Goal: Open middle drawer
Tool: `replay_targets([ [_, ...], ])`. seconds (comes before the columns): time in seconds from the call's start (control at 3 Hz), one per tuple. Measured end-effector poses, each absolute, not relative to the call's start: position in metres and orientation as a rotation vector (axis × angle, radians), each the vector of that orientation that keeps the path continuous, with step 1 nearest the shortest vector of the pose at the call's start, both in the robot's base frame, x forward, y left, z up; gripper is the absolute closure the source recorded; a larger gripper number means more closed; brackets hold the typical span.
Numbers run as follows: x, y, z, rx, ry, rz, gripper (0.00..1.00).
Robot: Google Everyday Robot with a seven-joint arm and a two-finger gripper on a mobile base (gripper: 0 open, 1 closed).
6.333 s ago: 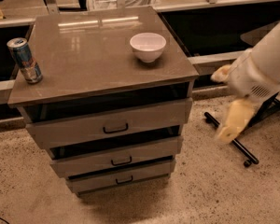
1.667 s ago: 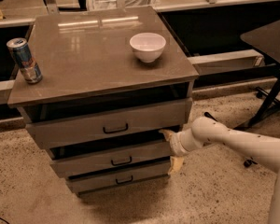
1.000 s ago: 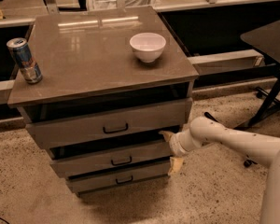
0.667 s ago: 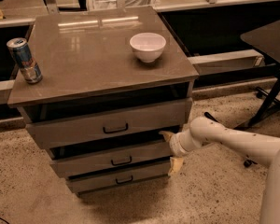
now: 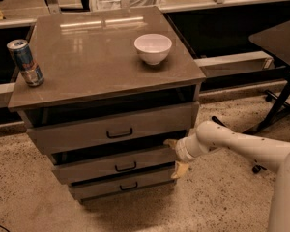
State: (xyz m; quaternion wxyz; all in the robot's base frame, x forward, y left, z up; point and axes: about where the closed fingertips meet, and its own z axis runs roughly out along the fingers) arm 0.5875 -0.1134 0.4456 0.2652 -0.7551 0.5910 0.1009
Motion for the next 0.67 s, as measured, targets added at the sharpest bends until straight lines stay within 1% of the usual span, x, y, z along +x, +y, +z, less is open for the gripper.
replay_targets([
  [0.33,0.5835,-0.1129,0.4484,-2.052,1.591,0.287,0.24],
  [0.67,0.5829,-0.1128,0.4490,-2.054,1.590,0.288,0.22],
])
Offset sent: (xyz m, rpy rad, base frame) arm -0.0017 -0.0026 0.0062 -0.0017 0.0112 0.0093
